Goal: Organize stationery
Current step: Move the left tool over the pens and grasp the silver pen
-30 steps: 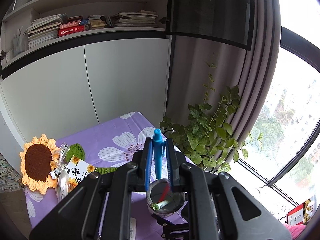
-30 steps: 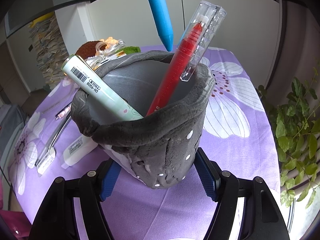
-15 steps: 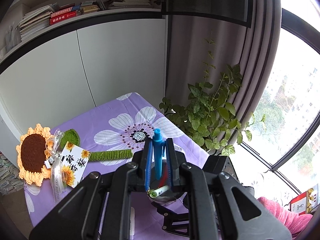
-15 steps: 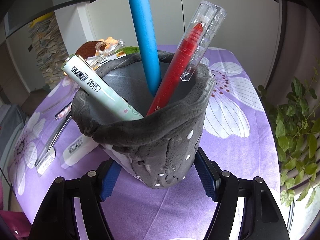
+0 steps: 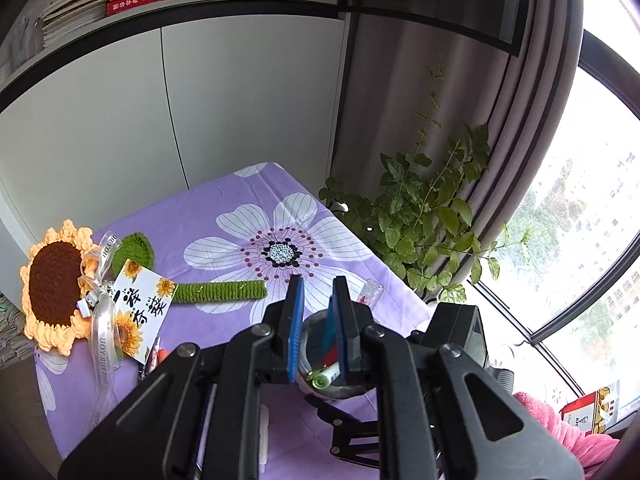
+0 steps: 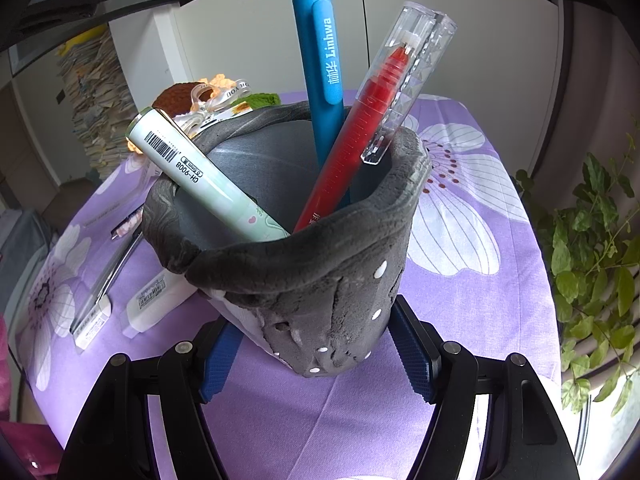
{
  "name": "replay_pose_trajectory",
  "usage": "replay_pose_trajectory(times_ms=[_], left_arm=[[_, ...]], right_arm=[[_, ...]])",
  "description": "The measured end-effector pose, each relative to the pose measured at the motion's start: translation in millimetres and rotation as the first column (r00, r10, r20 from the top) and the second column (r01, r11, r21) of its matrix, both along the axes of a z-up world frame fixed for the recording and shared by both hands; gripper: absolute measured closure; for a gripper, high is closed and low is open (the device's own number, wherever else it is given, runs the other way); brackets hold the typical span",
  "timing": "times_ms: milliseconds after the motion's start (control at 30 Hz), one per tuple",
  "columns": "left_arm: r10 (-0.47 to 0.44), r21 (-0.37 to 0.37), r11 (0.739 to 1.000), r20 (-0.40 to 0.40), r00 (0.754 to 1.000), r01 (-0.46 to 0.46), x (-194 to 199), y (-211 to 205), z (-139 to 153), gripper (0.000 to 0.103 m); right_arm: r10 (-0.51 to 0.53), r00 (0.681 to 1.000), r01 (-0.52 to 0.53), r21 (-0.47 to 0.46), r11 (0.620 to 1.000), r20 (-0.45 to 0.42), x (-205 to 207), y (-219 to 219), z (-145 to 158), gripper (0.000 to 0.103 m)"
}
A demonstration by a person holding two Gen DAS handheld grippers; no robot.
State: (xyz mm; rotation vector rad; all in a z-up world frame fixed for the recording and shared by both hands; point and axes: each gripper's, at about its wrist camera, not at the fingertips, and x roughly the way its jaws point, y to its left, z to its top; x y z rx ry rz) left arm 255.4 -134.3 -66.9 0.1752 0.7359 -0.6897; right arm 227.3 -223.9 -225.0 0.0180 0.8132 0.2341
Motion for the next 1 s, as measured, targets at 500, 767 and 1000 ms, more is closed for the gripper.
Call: replay_pose_trajectory(times_ms=[500, 767, 1000], left_arm=[[0.382, 0.122, 0.922, -0.149, 0.912, -0.367, 19, 141, -72, 0.076], [0.369, 0.183, 0.925, -0.210, 0.905, -0.334, 16, 143, -109, 0.086], [0.360, 0.286, 0.908, -0.164, 0.918, -0.305, 29, 118, -131, 0.086]], right_arm=[[-0.002, 1.000, 0.002, -0.003, 1.000, -0.002, 1, 1, 0, 0.031], [-0.007, 1.000, 0.007, -0.024, 1.000, -0.011, 1, 7, -3, 0.031], [-0.012, 1.000, 0.012, -0.027, 1.000, -0.012, 0, 8, -3, 0.031]])
